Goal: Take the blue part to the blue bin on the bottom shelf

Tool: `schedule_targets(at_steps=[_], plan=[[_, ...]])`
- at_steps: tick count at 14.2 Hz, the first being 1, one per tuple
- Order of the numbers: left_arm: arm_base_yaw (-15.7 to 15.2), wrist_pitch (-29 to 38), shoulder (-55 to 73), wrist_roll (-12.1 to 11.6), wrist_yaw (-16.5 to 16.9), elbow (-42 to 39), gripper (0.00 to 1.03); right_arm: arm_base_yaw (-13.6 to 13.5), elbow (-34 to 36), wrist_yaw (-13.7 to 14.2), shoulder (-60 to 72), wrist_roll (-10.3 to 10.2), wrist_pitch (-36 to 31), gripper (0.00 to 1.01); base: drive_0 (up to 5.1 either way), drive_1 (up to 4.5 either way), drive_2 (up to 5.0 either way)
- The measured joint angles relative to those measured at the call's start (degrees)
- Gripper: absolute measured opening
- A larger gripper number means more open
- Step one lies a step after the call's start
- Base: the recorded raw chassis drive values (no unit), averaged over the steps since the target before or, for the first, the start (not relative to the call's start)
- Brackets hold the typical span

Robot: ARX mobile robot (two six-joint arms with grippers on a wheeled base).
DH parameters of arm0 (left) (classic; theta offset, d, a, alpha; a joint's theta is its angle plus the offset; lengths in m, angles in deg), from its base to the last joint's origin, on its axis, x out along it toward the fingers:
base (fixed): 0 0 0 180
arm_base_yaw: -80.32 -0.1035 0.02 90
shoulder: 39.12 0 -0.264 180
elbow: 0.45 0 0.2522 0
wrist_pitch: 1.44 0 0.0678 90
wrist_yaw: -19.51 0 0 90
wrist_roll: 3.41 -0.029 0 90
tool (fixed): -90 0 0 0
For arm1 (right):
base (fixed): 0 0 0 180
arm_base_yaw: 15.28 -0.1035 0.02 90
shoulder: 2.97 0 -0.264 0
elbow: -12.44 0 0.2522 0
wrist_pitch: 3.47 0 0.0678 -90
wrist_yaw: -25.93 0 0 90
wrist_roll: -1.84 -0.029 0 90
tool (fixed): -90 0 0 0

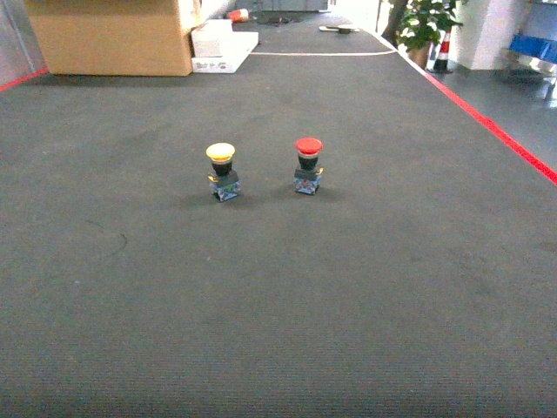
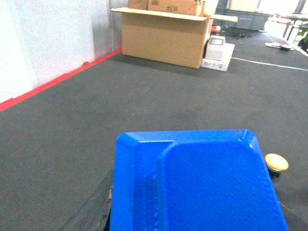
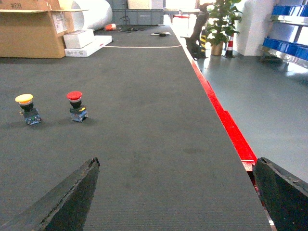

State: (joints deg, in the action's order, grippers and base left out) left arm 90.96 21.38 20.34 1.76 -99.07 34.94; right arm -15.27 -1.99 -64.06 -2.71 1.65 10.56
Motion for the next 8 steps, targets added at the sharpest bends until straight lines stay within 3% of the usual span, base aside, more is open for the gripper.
schedule_targets(at_steps=[3, 5, 8], plan=[[6.0, -10.3, -14.8, -1.1, -5.1, -3.3, 0.44, 0.0, 0.0, 0.0, 0.0, 0.0, 0.0, 0.98, 0.0, 0.00, 0.0], [12.6, -18.7, -25.7, -0.9, -12.0, -5.8, 0.44, 0.0, 0.0, 0.0, 0.0, 0.0, 0.0, 0.98, 0.0, 0.00, 0.0], [17.6, -23.0, -31.2, -0.5, -17.5, -6.1, 0.44, 0.0, 0.0, 0.0, 0.0, 0.0, 0.0, 0.98, 0.0, 0.00, 0.0]])
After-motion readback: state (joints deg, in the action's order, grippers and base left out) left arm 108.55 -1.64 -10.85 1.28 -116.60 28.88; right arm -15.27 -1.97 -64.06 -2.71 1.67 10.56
